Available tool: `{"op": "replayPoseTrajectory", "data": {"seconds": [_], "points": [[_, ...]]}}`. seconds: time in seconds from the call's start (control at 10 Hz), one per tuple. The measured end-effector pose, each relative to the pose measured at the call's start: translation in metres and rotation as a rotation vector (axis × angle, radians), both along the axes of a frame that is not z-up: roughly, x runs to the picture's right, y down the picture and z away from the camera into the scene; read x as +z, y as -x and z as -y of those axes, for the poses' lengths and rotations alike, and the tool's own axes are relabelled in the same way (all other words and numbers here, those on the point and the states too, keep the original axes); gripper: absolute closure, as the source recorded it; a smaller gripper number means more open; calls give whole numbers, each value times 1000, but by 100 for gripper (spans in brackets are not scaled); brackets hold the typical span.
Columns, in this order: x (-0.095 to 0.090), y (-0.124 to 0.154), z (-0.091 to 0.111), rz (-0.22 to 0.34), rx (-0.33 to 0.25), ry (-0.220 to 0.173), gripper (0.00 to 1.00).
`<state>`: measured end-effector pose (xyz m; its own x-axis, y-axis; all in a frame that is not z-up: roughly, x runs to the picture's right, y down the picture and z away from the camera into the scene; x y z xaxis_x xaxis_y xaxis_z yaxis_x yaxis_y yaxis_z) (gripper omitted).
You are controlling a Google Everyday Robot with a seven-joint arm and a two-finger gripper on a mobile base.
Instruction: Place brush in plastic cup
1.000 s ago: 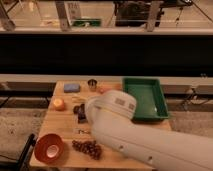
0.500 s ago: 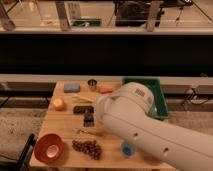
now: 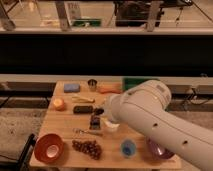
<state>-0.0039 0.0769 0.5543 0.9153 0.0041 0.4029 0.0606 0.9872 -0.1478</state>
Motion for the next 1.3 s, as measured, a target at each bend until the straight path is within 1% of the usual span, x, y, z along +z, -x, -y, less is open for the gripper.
{"op": "replayPoseTrajectory", "data": {"seconds": [0.2, 0.4, 0.6, 0.8, 0.9, 1.0, 1.3], "points": [[-6, -13, 0, -4, 16, 4, 100], [-9, -29, 0, 1, 38, 31, 100], [-10, -43, 0, 4, 52, 76, 100], [-9, -48, -2, 14, 40, 157, 100], [-9, -52, -5, 23, 27, 208, 100], [-10, -51, -5, 26, 21, 219, 100], [-19, -60, -10, 13, 28, 224, 100]]}}
